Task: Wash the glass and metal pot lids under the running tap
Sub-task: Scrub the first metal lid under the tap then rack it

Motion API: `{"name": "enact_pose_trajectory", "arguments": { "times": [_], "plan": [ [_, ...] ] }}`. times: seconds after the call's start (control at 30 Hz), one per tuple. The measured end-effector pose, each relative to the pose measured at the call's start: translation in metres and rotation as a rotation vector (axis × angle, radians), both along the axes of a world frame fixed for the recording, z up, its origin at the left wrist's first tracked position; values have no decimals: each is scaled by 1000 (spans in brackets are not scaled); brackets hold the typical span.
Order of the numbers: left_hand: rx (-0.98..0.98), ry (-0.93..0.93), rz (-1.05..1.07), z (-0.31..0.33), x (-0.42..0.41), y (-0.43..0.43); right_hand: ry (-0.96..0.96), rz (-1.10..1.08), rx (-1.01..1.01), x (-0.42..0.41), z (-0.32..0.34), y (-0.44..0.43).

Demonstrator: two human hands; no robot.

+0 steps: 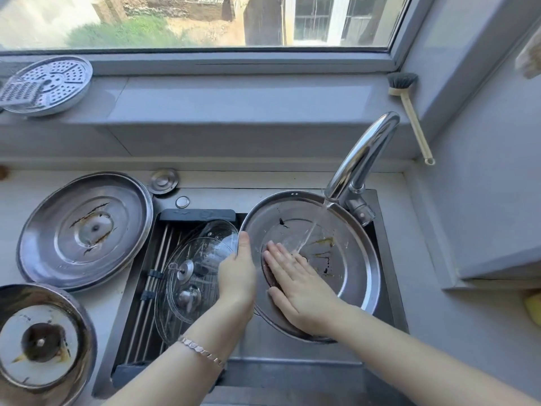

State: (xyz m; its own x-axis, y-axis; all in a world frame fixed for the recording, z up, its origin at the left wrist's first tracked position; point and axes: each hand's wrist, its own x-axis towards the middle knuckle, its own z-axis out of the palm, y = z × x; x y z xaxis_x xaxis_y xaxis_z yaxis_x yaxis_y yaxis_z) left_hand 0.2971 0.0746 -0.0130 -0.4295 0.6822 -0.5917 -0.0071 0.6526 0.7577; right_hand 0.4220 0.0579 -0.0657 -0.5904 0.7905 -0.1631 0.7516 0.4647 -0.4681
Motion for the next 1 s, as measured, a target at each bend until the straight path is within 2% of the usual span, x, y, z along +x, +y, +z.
{"name": "enact_pose_trajectory", "arguments": {
  "times": [0.03,0.13,0.17,0.3,0.33,0.47,0.5,0.6,0.63,0.73,0.77,0.9,1.0],
  "plan": [
    [14,-3,4,3,-1,-2,-12,-22,11,5,-1,7],
    [35,4,3,9,-4,-9,-140,-321,-23,29,-2,29],
    [33,-16,11,11,-3,-12,-162,-349,-33,27,2,27],
    [52,3,51,11,-1,-17,-146,-22,99,2,9,-5],
    [47,8,64,9,-2,-17,-134,-13,159,3,7,-4],
    [55,-27,114,8,-3,-17,-134,-312,-3,21,11,13],
    [54,-34,121,8,-2,-18,-122,-294,-2,18,12,10],
    [42,-17,162,10,-3,-21,-150,-58,-46,7,19,-8],
    [45,-9,181,9,-4,-22,-178,-74,-82,11,20,-6],
    [83,35,222,19,-3,-22,-278,-313,-174,29,25,8],
    [104,58,229,21,-3,-21,-252,-292,-173,30,27,4],
    [133,107,249,17,-8,-16,-105,74,-239,16,36,-26],
    [109,108,281,11,-13,-14,-199,-120,-223,34,33,-11]
  ]
}}
